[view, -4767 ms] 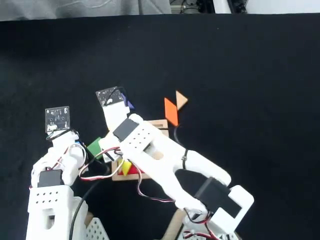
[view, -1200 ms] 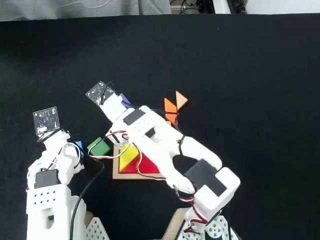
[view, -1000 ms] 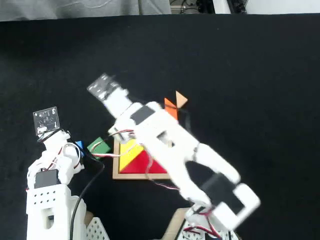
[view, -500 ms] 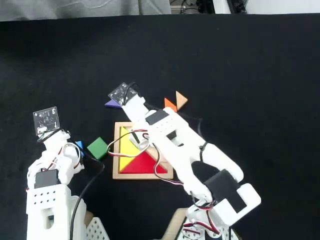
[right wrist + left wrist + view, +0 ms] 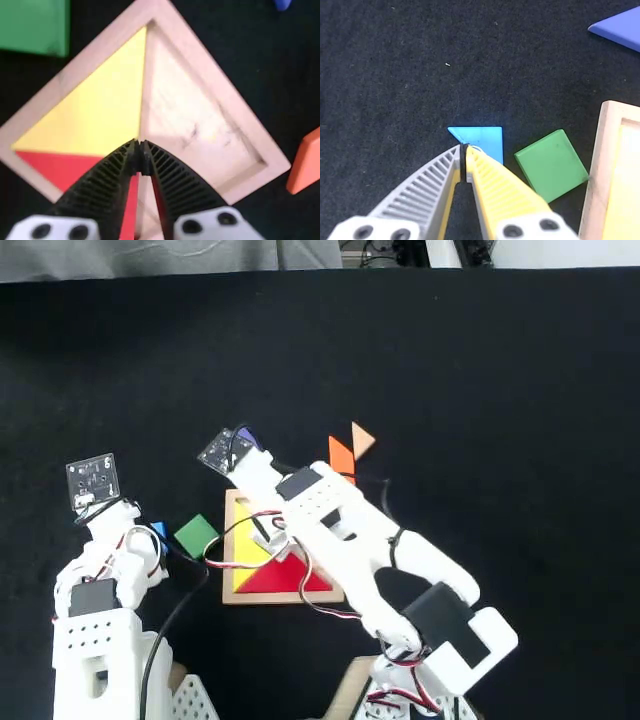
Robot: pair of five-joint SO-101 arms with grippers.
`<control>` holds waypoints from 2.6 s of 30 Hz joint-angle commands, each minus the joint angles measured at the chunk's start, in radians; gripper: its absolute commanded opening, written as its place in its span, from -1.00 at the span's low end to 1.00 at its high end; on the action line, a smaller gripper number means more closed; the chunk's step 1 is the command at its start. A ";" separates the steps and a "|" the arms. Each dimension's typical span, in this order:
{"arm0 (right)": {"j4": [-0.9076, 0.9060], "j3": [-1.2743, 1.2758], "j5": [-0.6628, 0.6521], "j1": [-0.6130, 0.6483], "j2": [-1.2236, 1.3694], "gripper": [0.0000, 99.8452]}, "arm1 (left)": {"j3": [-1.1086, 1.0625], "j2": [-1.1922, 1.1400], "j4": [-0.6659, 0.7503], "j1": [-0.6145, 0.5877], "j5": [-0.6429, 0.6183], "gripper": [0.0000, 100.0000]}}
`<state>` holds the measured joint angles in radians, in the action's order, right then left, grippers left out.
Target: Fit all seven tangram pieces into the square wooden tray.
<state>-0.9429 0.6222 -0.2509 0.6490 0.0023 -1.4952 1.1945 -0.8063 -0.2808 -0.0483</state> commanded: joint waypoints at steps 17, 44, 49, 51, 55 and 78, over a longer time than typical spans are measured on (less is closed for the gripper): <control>0.227 0.024 0.431 -0.367 -0.157 -0.97 | 0.021 0.011 0.015 -0.004 -0.009 -0.94; -0.428 -0.829 0.624 -0.328 0.392 -0.61 | 0.021 0.011 0.017 -0.001 -0.009 -0.94; -0.434 -0.932 0.686 -0.334 0.529 -0.61 | 0.019 0.011 0.017 0.019 -0.009 -0.94; -0.434 -0.940 0.686 -0.334 0.542 -0.61 | 0.019 0.011 0.017 0.019 -0.009 -0.94; -0.439 -0.940 0.683 -0.339 0.549 -0.61 | 0.019 0.011 0.017 0.022 -0.009 -0.94; -0.450 -0.931 0.419 -0.400 0.627 -0.43 | 0.018 0.011 0.017 0.022 -0.008 -0.94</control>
<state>-1.4016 -0.2662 0.1818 0.2946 0.6145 -1.4952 1.1945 -0.8063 -0.2700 -0.0483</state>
